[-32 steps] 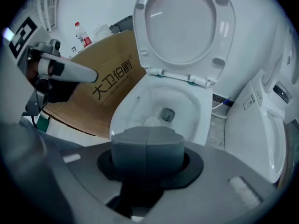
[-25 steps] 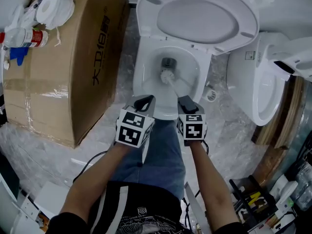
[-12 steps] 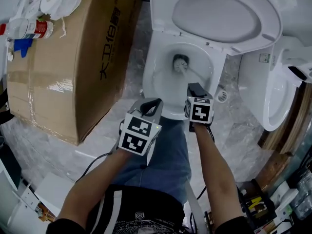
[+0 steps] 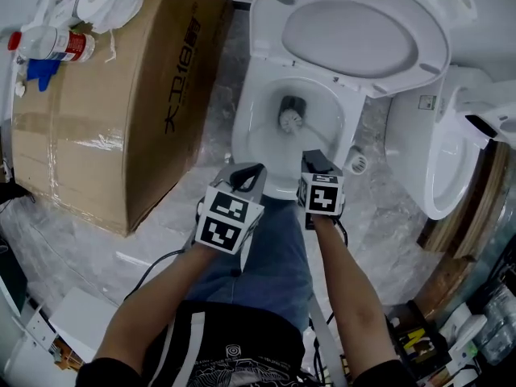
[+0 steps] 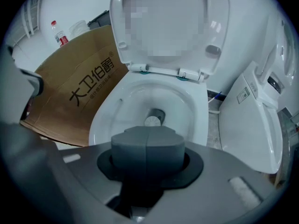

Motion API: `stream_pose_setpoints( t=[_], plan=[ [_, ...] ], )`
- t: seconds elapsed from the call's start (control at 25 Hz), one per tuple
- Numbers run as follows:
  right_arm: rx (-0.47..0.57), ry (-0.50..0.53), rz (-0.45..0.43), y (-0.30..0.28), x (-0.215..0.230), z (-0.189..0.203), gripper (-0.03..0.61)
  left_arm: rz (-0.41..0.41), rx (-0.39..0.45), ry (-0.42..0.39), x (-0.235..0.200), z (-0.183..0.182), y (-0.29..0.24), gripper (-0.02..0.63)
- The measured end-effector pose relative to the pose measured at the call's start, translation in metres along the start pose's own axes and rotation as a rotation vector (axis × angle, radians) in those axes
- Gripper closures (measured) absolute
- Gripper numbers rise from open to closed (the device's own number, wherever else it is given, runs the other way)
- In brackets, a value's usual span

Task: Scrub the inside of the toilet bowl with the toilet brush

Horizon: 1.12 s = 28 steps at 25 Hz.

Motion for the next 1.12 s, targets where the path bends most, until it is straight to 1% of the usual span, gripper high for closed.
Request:
stream_pose_setpoints(
  t=[0.08, 0.2, 0.32, 0.56, 0.68, 0.8, 1.0, 1.12],
  plan=[
    [-0.014, -0.003, -0.005, 0.008, -0.003, 0.006, 0.429, 0.005, 0.009, 0.002, 0.006, -0.004, 0.002, 0.612],
    [-0.026, -0.006, -0.022, 0.023, -0.008, 0.004, 0.430, 0.013, 0.024, 0.000, 0.014, -0.011, 0.005, 0.612],
    [-0.039, 0.014, -0.031, 0.041, -0.010, 0.003, 0.430, 0.022, 0.039, 0.004, 0.024, -0.016, 0.012, 0.612],
    [-0.053, -0.012, -0.037, 0.092, -0.021, 0.000, 0.430, 0.049, 0.067, 0.056, 0.038, -0.026, 0.032, 0.612],
    [-0.019, 0.014, -0.006, 0.111, -0.016, -0.006, 0.430, 0.066, 0.098, 0.065, 0.043, -0.037, 0.036, 0.612],
    [0.007, 0.018, 0.009, 0.136, -0.018, -0.016, 0.430, 0.096, 0.130, 0.066, 0.051, -0.048, 0.043, 0.612],
    [0.105, -0.023, 0.014, 0.170, -0.021, -0.039, 0.430, 0.134, 0.176, 0.042, 0.068, -0.069, 0.046, 0.612],
    [0.150, -0.040, -0.001, 0.197, -0.026, -0.043, 0.430, 0.145, 0.205, 0.051, 0.087, -0.075, 0.059, 0.614]
  ],
)
Point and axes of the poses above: the fingertips, and each gripper's own axes: y backward along the fingers, x to its right, z out of its underside, the point moved 4 cm from there along y, backward along the fingers, and after that the axes turned 11 degrees about x, right-handed, at the moved point
